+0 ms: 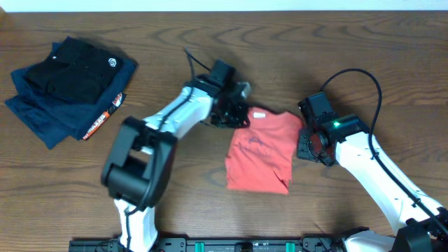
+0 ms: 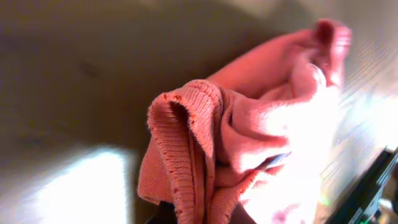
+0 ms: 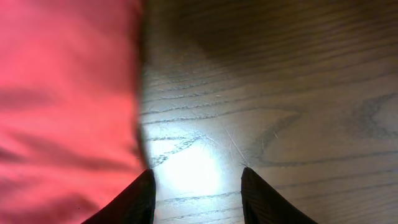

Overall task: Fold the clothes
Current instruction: 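Carry the folded red shirt left and place it on the navy stack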

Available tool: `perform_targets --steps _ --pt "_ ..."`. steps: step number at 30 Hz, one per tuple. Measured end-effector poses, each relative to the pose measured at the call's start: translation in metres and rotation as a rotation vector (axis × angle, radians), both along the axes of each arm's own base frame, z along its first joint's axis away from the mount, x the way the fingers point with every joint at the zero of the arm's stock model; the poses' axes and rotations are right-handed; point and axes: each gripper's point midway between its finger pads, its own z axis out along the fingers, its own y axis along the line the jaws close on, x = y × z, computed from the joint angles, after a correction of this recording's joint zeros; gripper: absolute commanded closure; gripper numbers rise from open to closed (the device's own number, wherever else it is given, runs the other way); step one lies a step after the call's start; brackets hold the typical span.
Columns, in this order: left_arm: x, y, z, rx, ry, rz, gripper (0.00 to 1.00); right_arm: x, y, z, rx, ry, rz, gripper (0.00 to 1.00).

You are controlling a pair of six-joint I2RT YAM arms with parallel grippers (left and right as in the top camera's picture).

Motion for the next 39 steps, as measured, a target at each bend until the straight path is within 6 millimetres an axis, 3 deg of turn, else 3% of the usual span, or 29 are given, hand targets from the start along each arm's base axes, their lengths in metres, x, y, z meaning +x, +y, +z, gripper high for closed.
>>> perform_targets --steps 3,6,11,15,19,23,33,34,35,37,39 --pt "0.038 0.033 0.049 -0.055 -0.15 0.096 0.94 0.0 -0.001 0.0 -0.003 0.001 0.0 0.57" --pt "0.077 0.086 0.108 -0.096 -0.339 0.231 0.94 -0.001 -0.001 0.0 -0.005 0.005 0.0 0.58" --pt "0.122 0.202 0.19 -0.049 -0.648 0.501 0.94 -0.002 -0.002 0.0 -0.008 0.01 0.0 0.58" --pt "0.137 0.294 0.226 0.017 -0.796 0.714 0.93 -0.003 -0.002 0.0 -0.008 0.011 0.0 0.58" --pt "0.131 0.373 0.23 0.104 -0.823 0.911 0.93 -0.003 -0.002 0.0 -0.009 0.01 0.0 0.58" --pt "0.119 0.428 0.224 0.179 -0.807 1.05 0.92 -0.003 -0.002 0.0 -0.011 0.01 0.0 0.58" --pt "0.107 0.498 0.173 0.265 -0.696 1.2 0.83 -0.003 -0.002 0.0 -0.011 0.011 0.0 0.58" --pt "0.105 0.503 0.169 0.271 -0.688 1.211 0.76 -0.003 -0.002 0.0 -0.012 0.012 0.0 0.58" --pt "0.104 0.508 0.167 0.278 -0.686 1.218 0.6 -0.003 -0.002 0.0 -0.012 0.012 0.0 0.58" --pt "0.101 0.518 0.166 0.288 -0.69 1.239 0.08 -0.003 -0.002 0.0 -0.012 0.013 0.0 0.58" --pt "0.097 0.529 0.17 0.298 -0.707 1.262 0.02 -0.003 -0.002 0.0 -0.012 0.013 0.001 0.57"
